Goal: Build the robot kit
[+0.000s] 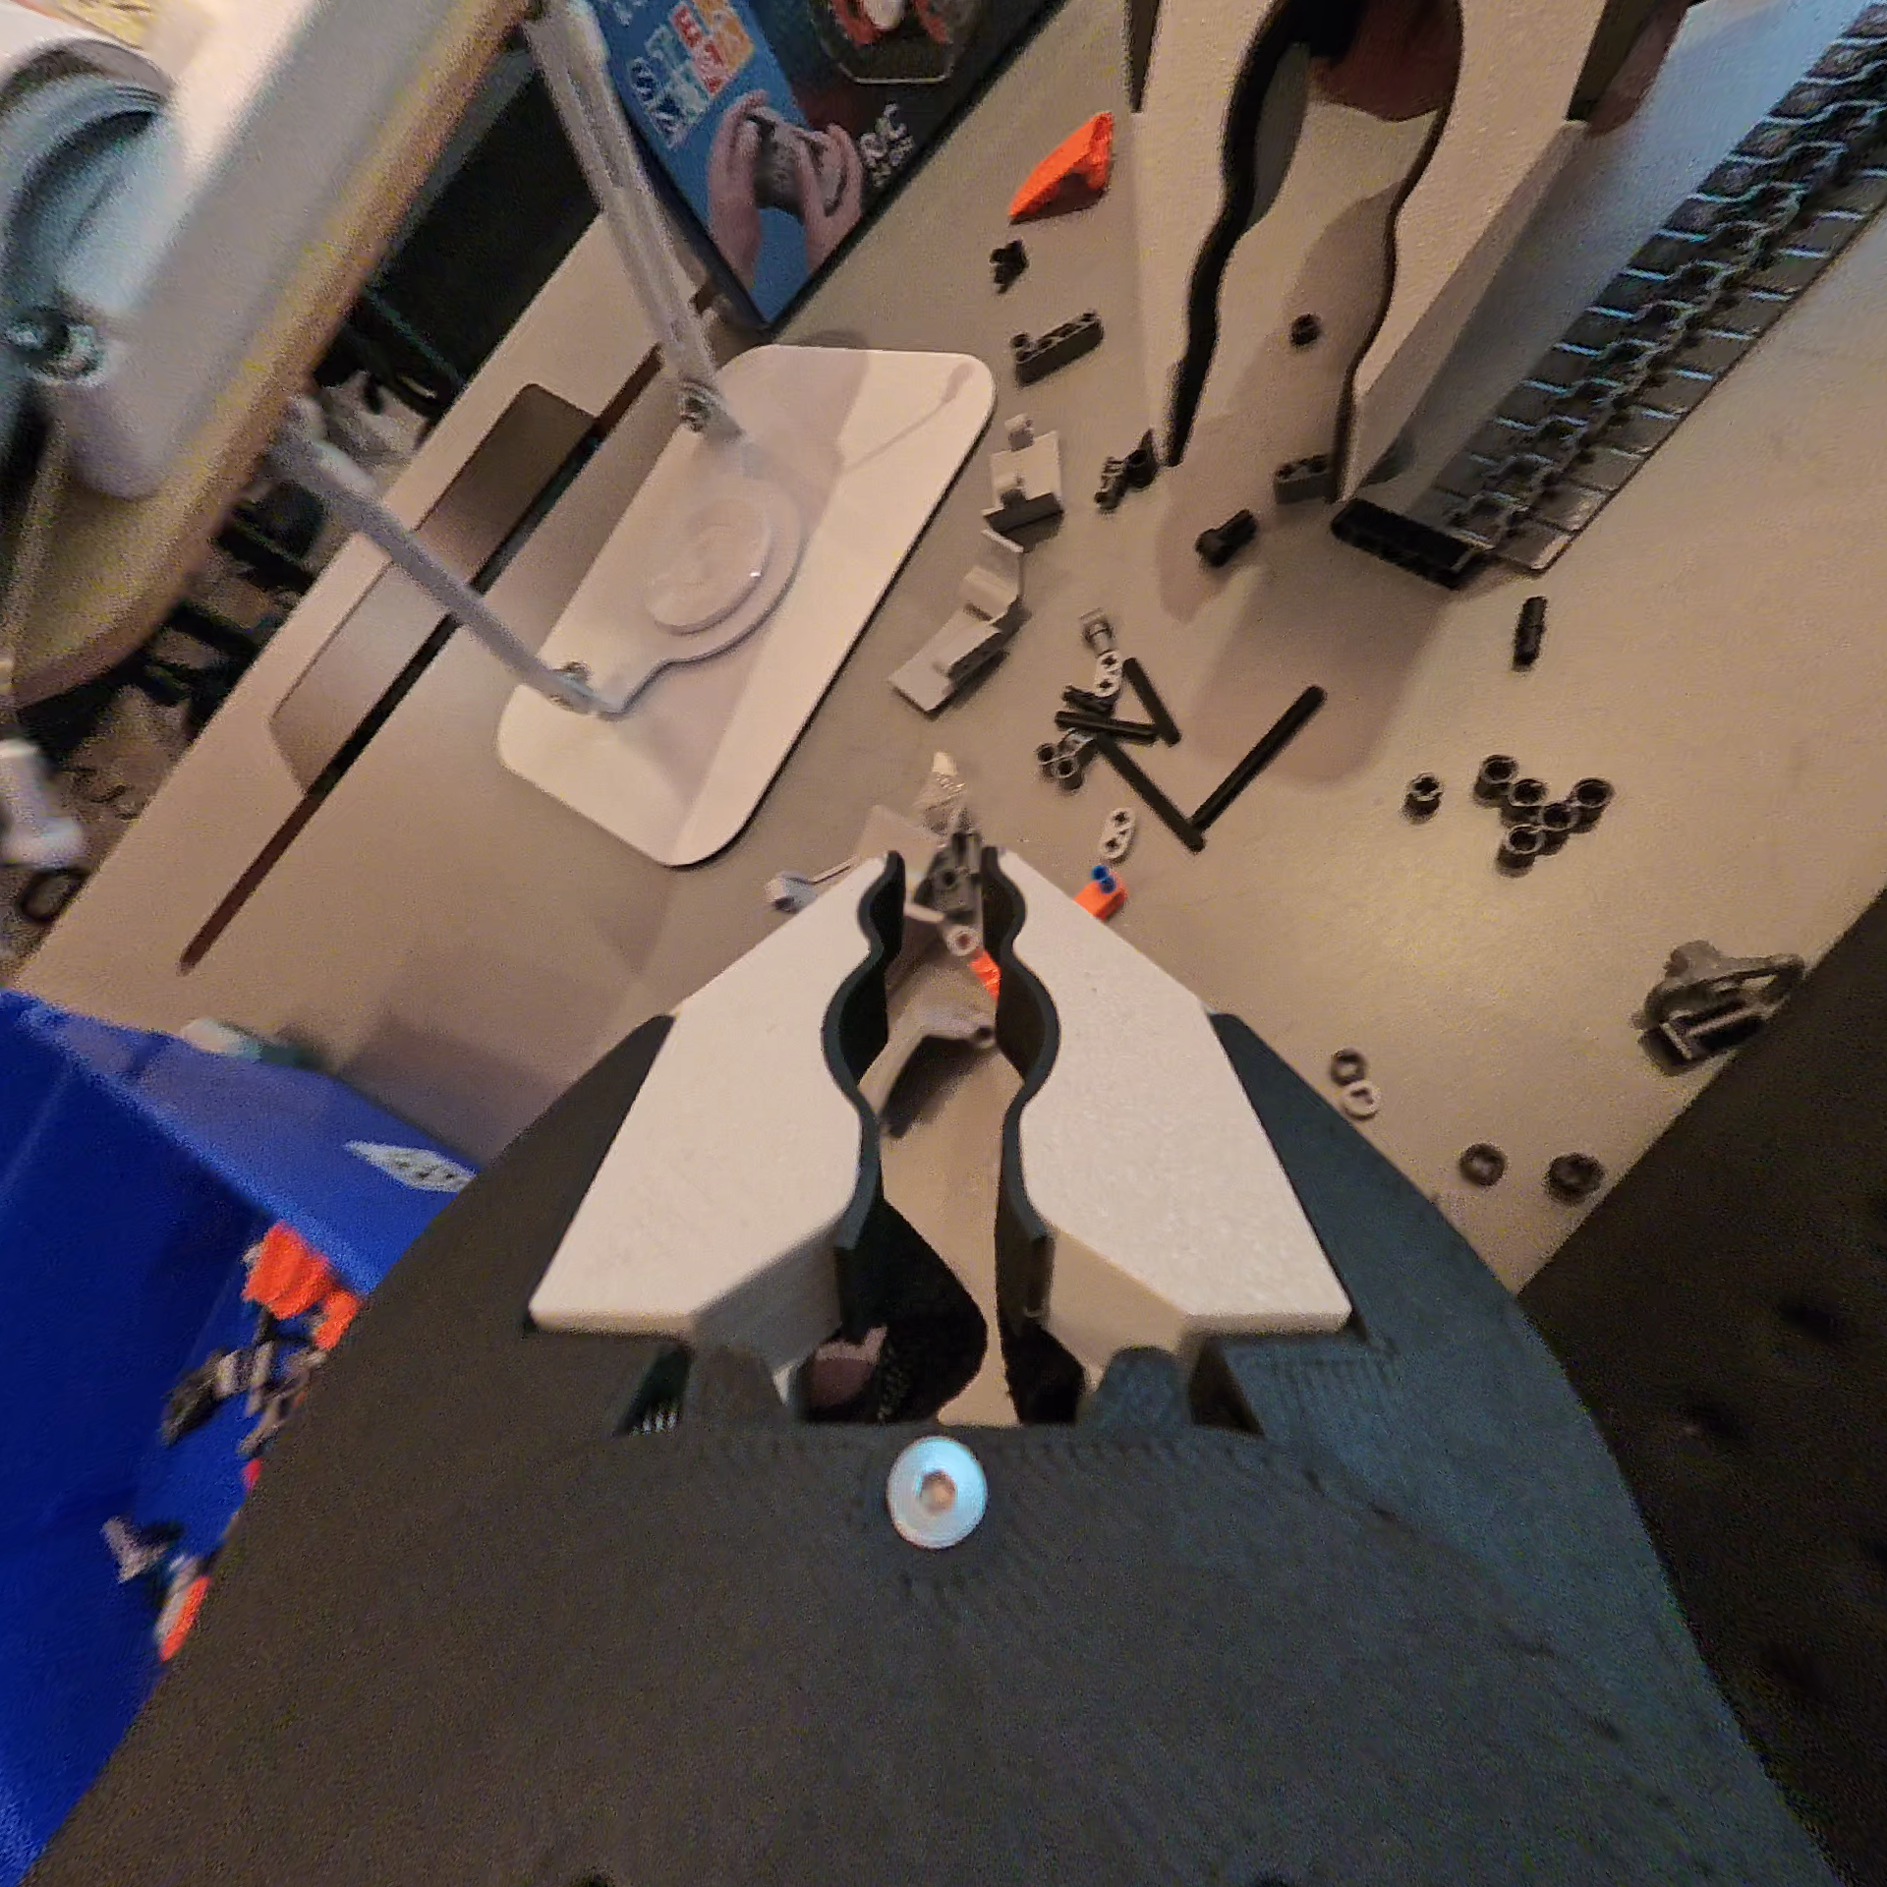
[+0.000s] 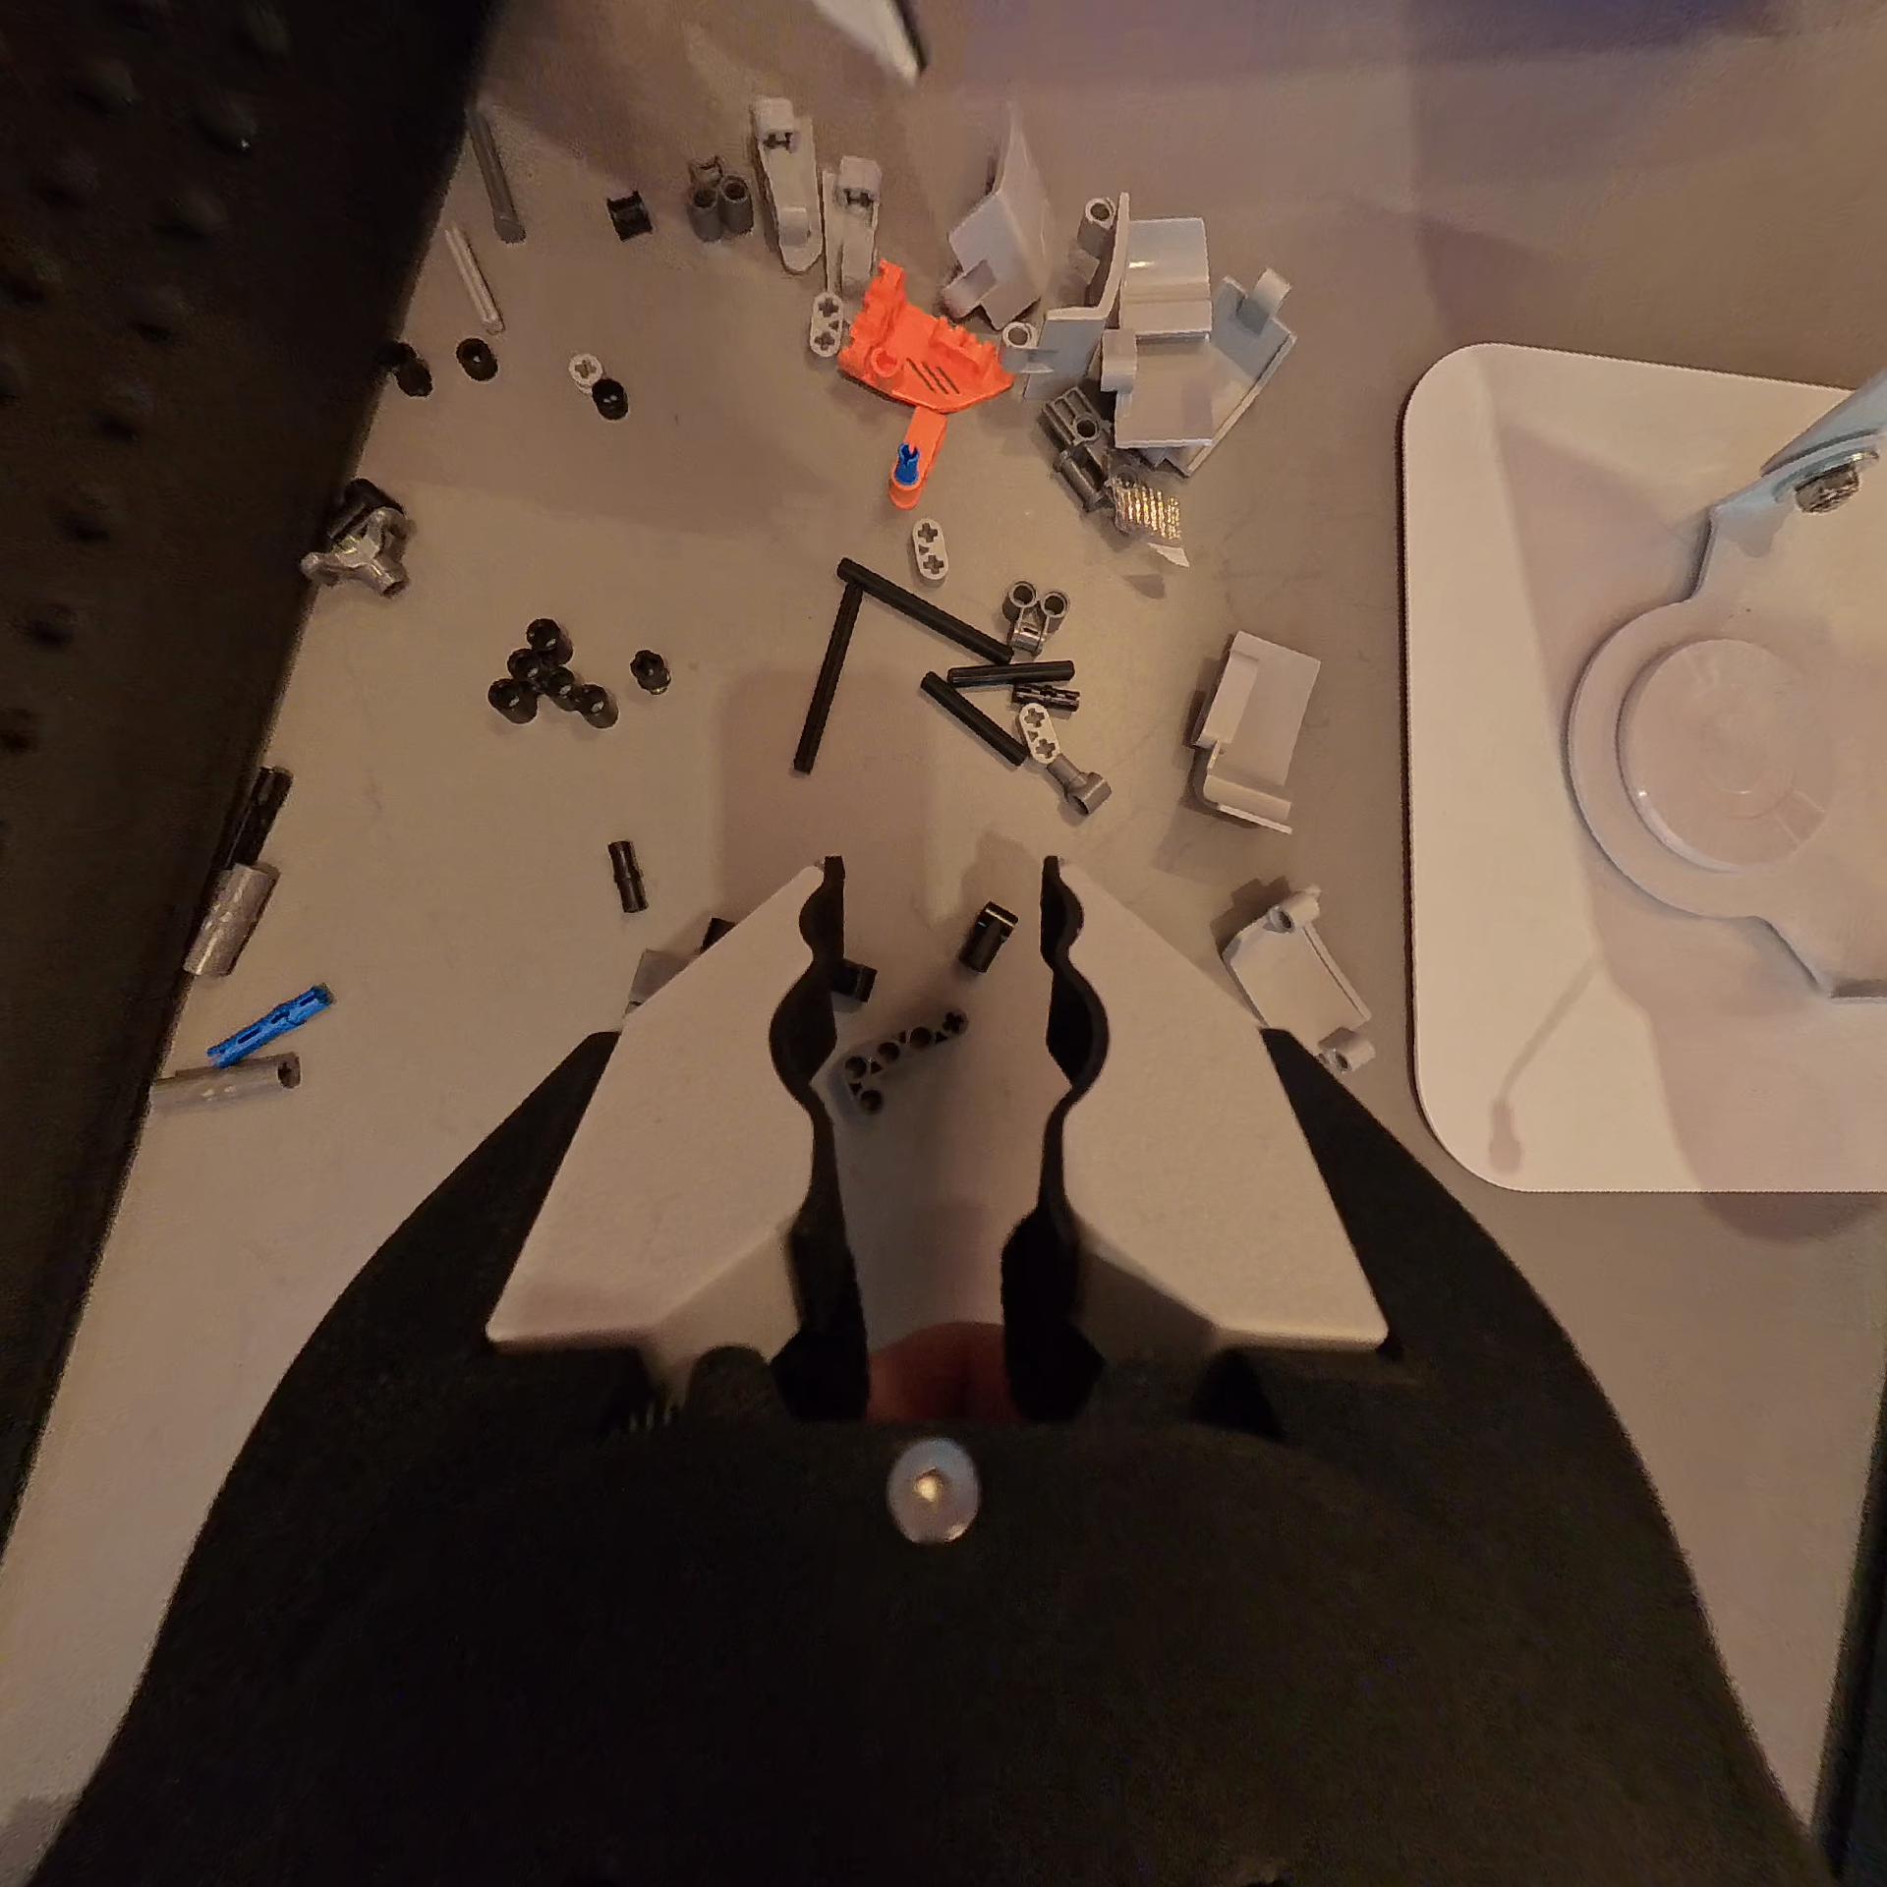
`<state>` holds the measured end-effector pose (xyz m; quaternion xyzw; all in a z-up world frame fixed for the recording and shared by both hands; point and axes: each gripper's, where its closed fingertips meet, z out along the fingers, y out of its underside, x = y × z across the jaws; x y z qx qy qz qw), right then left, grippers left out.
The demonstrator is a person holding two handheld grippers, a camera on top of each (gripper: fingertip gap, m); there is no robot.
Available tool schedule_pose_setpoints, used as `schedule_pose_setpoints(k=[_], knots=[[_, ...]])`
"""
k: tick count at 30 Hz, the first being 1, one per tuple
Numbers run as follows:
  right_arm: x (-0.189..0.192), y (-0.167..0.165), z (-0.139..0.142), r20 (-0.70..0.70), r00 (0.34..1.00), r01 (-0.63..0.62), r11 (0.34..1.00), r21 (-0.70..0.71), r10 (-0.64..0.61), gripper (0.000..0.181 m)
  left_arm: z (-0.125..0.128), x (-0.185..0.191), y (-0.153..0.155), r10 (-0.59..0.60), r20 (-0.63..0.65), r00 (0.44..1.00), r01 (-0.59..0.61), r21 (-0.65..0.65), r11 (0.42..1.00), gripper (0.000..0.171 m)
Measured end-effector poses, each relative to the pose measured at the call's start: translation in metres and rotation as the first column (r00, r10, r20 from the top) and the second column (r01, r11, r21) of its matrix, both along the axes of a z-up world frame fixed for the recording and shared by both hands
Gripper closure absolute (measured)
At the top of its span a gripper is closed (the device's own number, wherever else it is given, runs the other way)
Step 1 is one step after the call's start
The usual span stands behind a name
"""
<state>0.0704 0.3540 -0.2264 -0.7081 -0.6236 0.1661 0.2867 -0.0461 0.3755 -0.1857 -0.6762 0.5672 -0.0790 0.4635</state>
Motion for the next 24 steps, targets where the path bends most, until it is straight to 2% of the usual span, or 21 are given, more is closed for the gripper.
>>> schedule_pose_setpoints(k=[4, 7, 14, 19, 24], knots=[[-0.001, 0.0, 0.001, -0.003, 1.0, 0.0, 1.0, 0.004, 0.0, 0.148, 0.017, -0.015, 0.004, 0.024, 0.022, 0.999, -0.024, -0.007, 1.0, 0.158], [0.0, 0.0, 0.0, -0.003, 1.0, -0.001, 1.0, -0.002, 0.001, 0.148, 0.008, -0.015, 0.003, 0.02, -0.014, 1.0, -0.021, -0.025, 0.999, 0.156], [0.01, -0.002, -0.003, 0.036, 0.999, 0.011, 0.999, -0.042, -0.01, 0.146, -0.025, 0.016, -0.011, -0.091, -0.093, 0.991, 0.082, -0.097, 0.992, 0.153], [0.016, -0.014, -0.001, 0.052, 0.998, -0.035, 0.997, -0.075, 0.039, 0.147, -0.039, 0.031, -0.04, -0.223, -0.113, 0.968, 0.199, -0.192, 0.961, 0.152], [0.013, -0.026, -0.001, 0.063, 0.994, -0.082, 0.992, -0.092, 0.088, 0.148, -0.047, 0.03, -0.045, -0.251, -0.155, 0.955, 0.218, -0.204, 0.955, 0.151]])
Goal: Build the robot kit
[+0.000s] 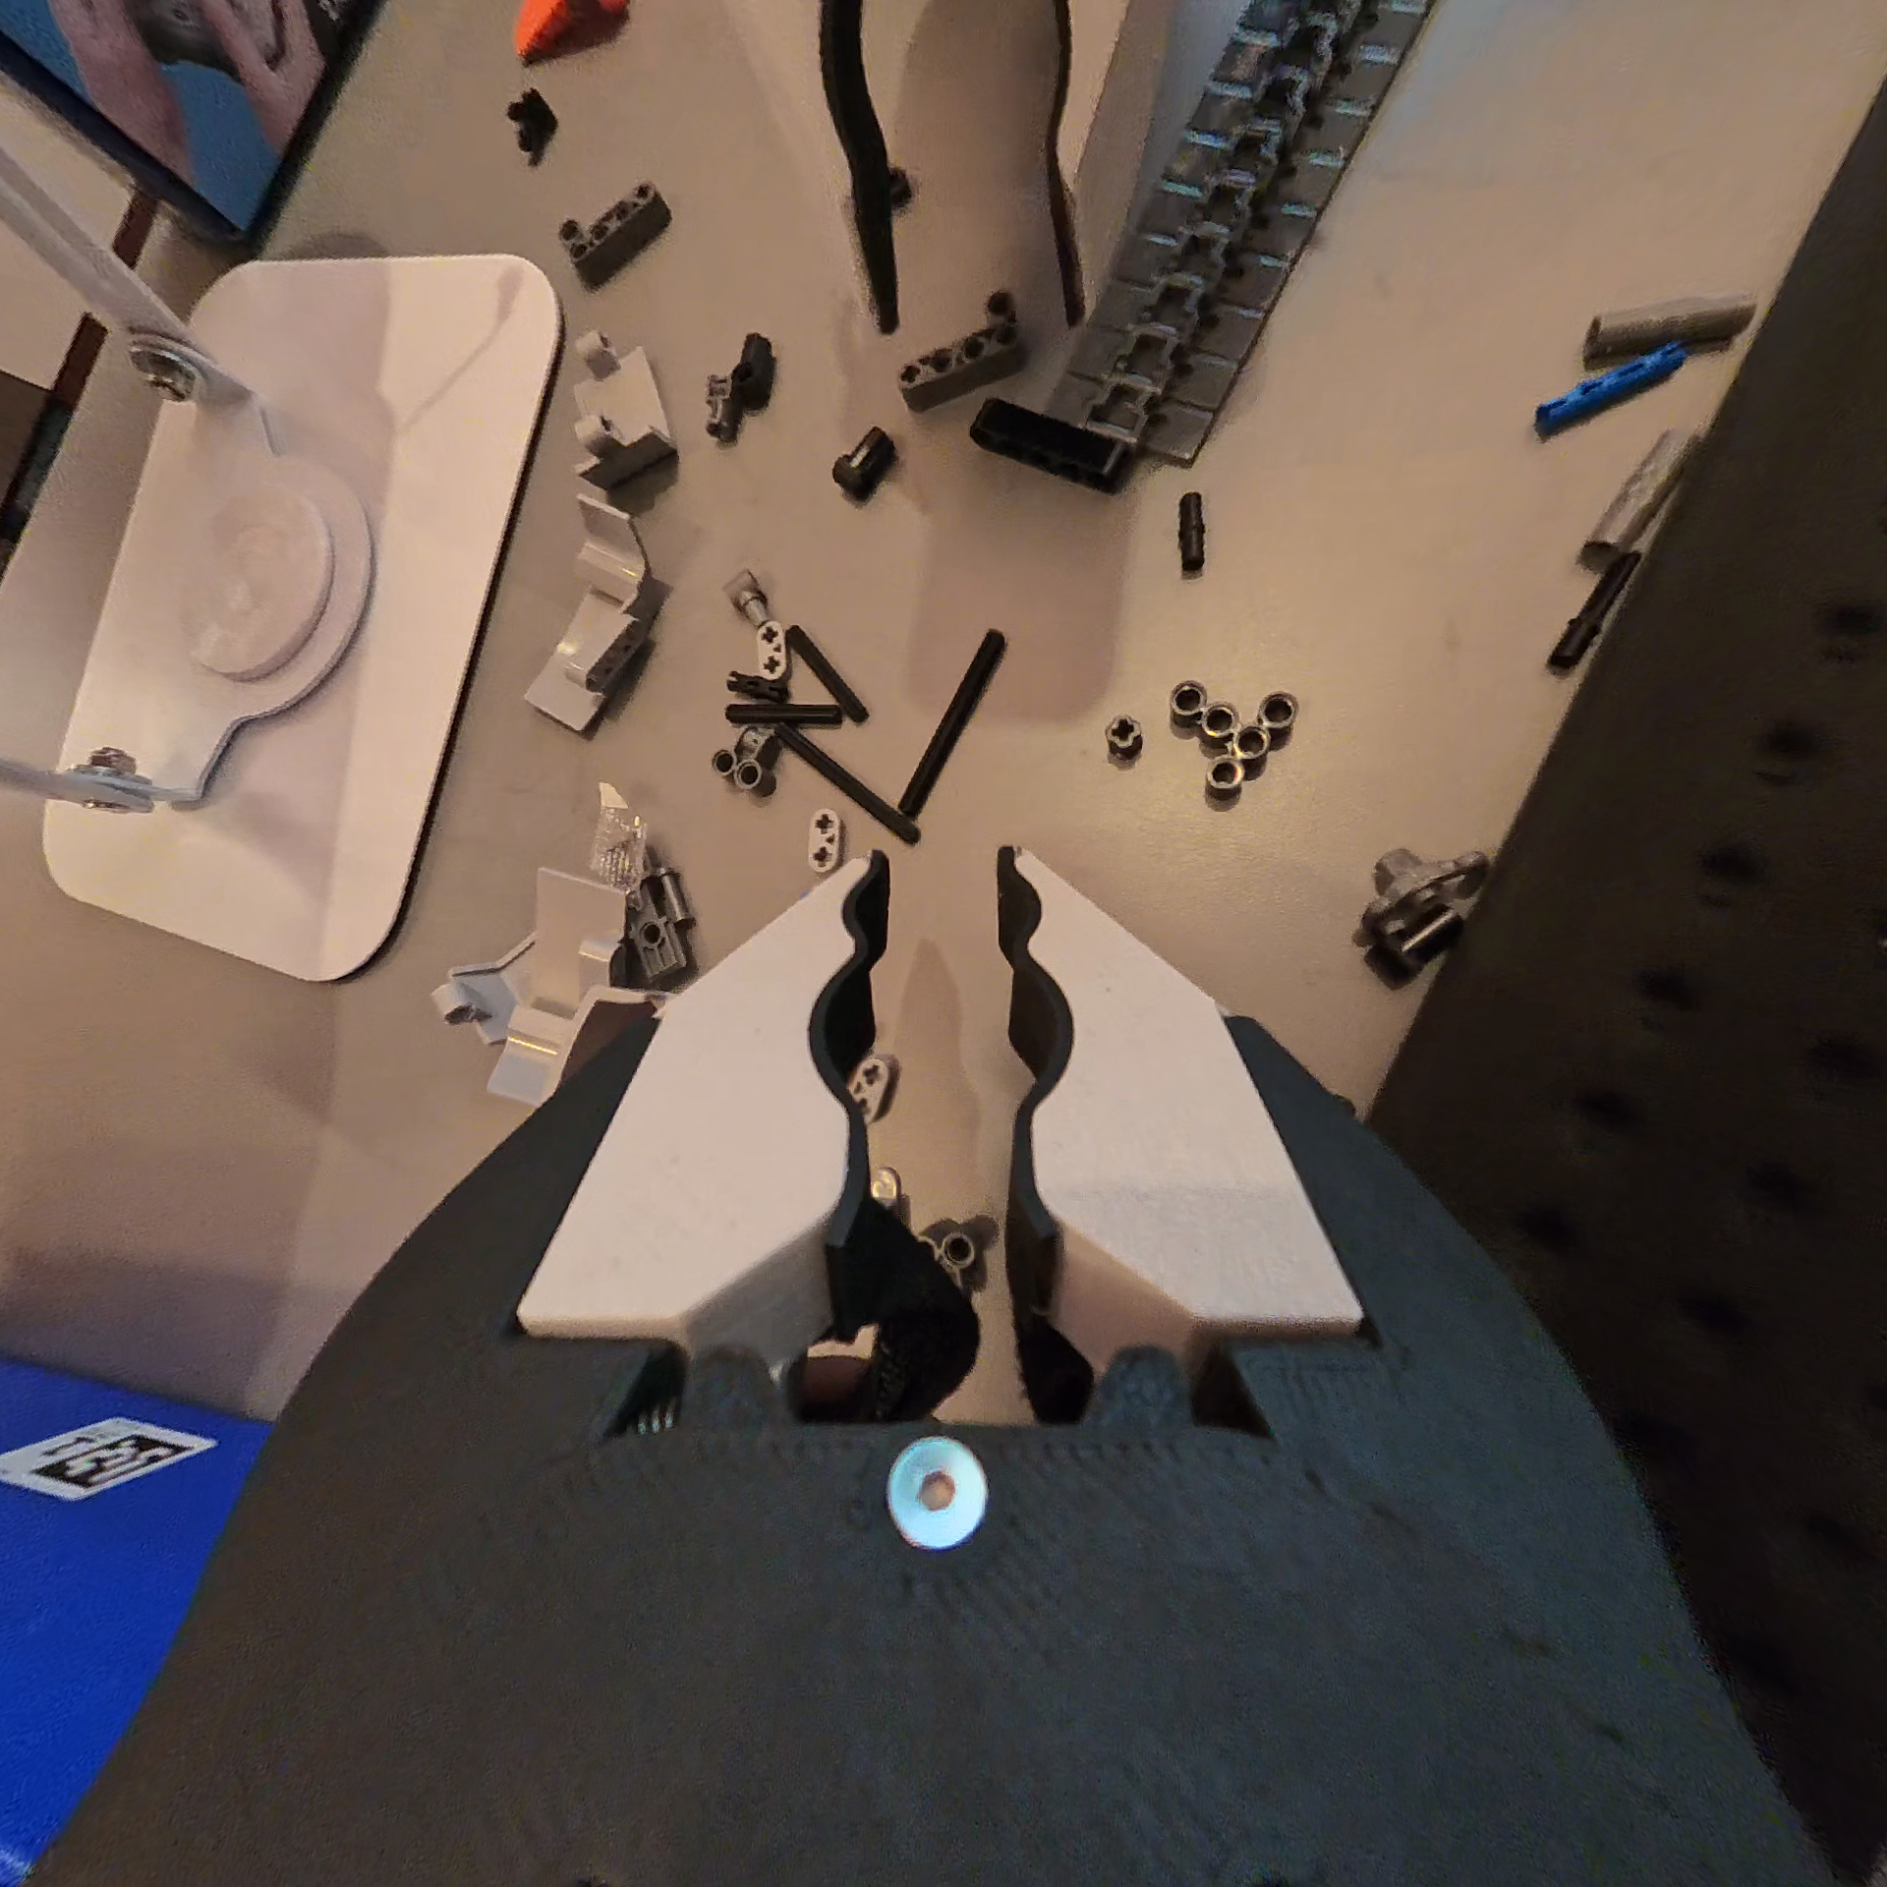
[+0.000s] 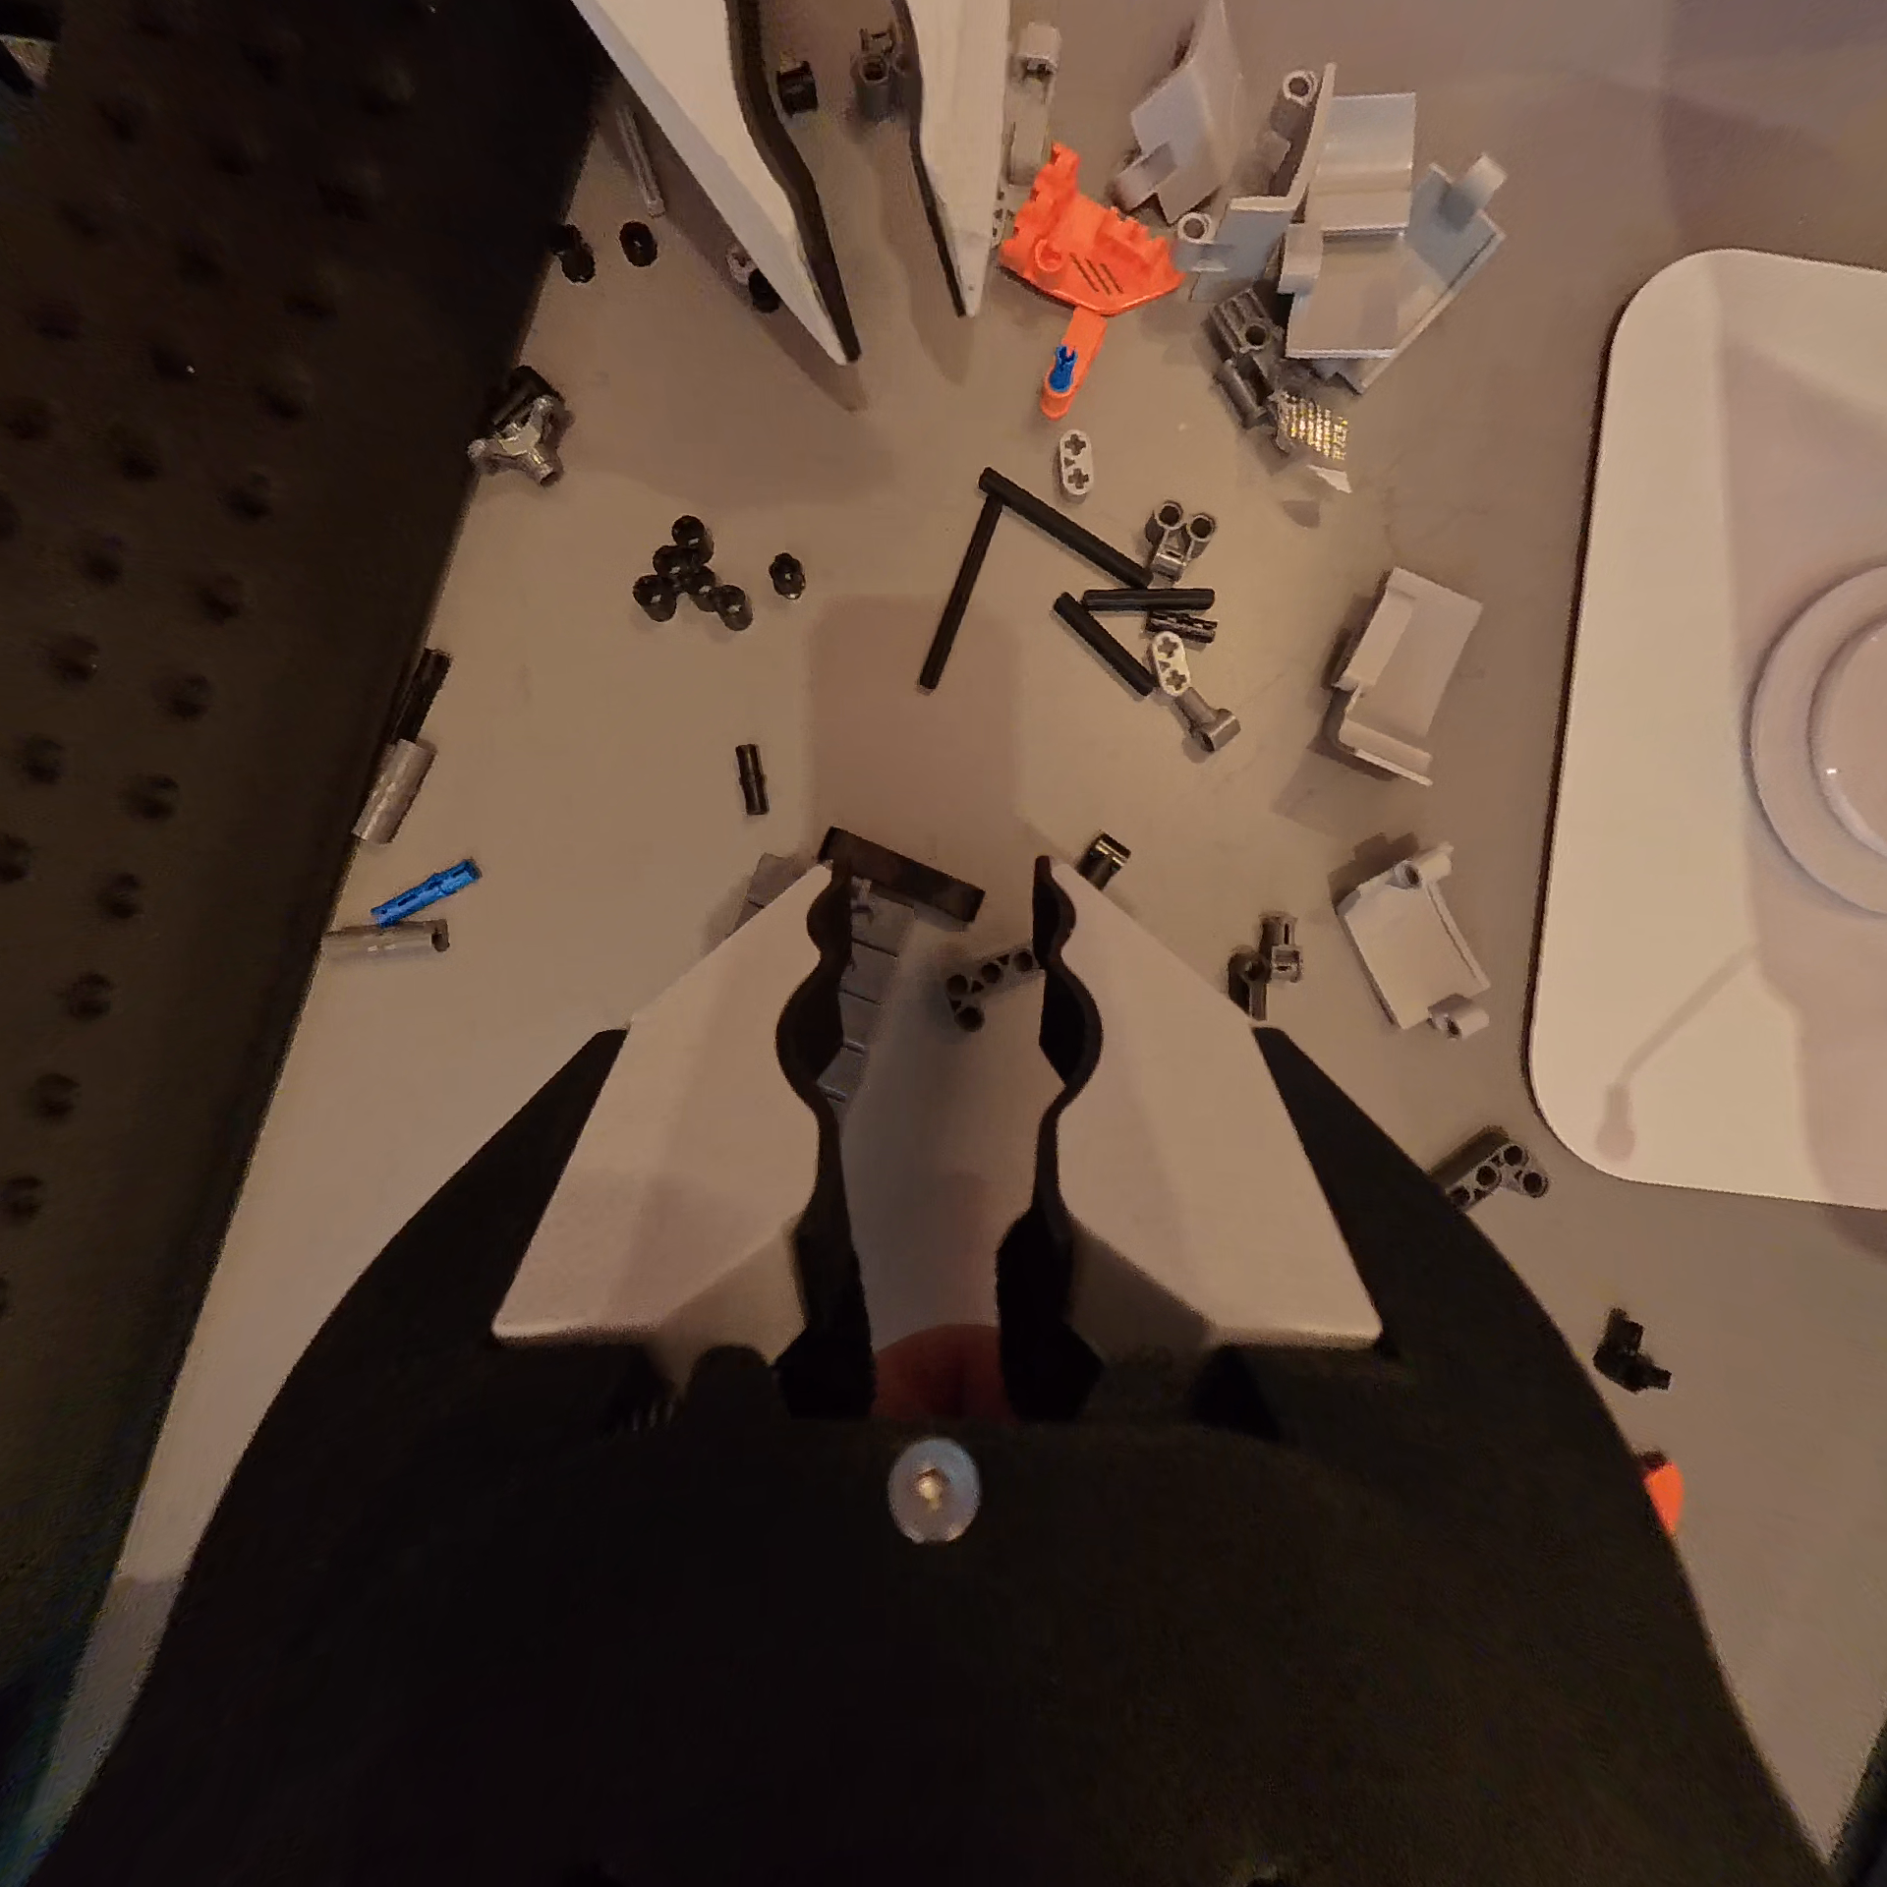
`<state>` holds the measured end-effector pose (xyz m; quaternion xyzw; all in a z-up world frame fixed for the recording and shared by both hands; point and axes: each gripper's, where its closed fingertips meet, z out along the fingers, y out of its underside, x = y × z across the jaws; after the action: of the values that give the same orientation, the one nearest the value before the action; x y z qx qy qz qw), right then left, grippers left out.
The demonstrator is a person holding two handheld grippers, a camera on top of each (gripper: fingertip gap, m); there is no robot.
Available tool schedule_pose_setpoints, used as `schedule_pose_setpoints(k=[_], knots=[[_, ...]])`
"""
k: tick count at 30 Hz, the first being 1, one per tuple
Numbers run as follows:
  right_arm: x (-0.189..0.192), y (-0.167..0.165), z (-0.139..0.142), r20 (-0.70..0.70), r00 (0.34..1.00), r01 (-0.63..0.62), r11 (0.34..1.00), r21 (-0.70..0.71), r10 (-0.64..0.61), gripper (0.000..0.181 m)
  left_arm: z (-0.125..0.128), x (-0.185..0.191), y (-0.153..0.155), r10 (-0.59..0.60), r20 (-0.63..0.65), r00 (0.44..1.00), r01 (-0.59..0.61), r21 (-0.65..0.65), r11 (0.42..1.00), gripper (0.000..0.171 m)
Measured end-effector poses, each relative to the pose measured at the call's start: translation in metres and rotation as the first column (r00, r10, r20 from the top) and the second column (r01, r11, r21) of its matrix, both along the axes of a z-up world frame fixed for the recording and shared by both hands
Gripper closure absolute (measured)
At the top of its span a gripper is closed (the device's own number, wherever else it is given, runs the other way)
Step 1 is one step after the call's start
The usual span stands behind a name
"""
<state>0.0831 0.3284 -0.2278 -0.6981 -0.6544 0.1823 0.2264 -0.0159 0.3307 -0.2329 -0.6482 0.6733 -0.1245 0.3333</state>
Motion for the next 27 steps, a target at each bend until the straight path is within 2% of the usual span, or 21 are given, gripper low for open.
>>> schedule_pose_setpoints(k=[2, 6, 13, 16, 22, 24, 27], knots=[[-0.003, -0.003, 0.0, 0.004, 1.0, -0.013, 1.0, 0.001, 0.013, 0.148, -0.001, 0.001, 0.0, -0.017, -0.027, 0.999, 0.018, 0.02, 1.0, 0.151], [-0.005, -0.011, 0.003, 0.013, 0.999, -0.039, 0.999, 0.003, 0.039, 0.148, 0.019, -0.012, 0.005, 0.019, 0.019, 1.0, -0.019, 0.019, 1.0, 0.153], [-0.007, -0.017, 0.007, 0.019, 0.998, -0.065, 0.998, 0.004, 0.064, 0.146, 0.019, -0.039, -0.033, -0.058, -0.005, 0.998, 0.057, -0.069, 0.996, 0.152], [-0.007, -0.023, 0.022, 0.022, 0.997, -0.08, 0.996, 0.034, 0.079, 0.142, 0.01, -0.045, -0.045, -0.079, -0.015, 0.997, 0.078, -0.08, 0.994, 0.152], [0.0, -0.028, 0.071, 0.015, 0.999, -0.038, 0.983, 0.18, 0.036, 0.14, -0.003, -0.05, -0.047, -0.044, 0.003, 0.999, 0.044, -0.086, 0.995, 0.152], [0.006, -0.031, 0.076, 0.027, 1.0, -0.018, 0.977, 0.212, 0.012, 0.14, -0.003, -0.053, -0.046, -0.033, 0.012, 0.999, 0.034, -0.077, 0.996, 0.153], [0.015, -0.038, 0.07, 0.035, 0.999, 0.032, 0.977, 0.209, -0.041, 0.14, 0.002, -0.055, -0.041, -0.001, 0.053, 0.999, 0.004, -0.054, 0.999, 0.154]])
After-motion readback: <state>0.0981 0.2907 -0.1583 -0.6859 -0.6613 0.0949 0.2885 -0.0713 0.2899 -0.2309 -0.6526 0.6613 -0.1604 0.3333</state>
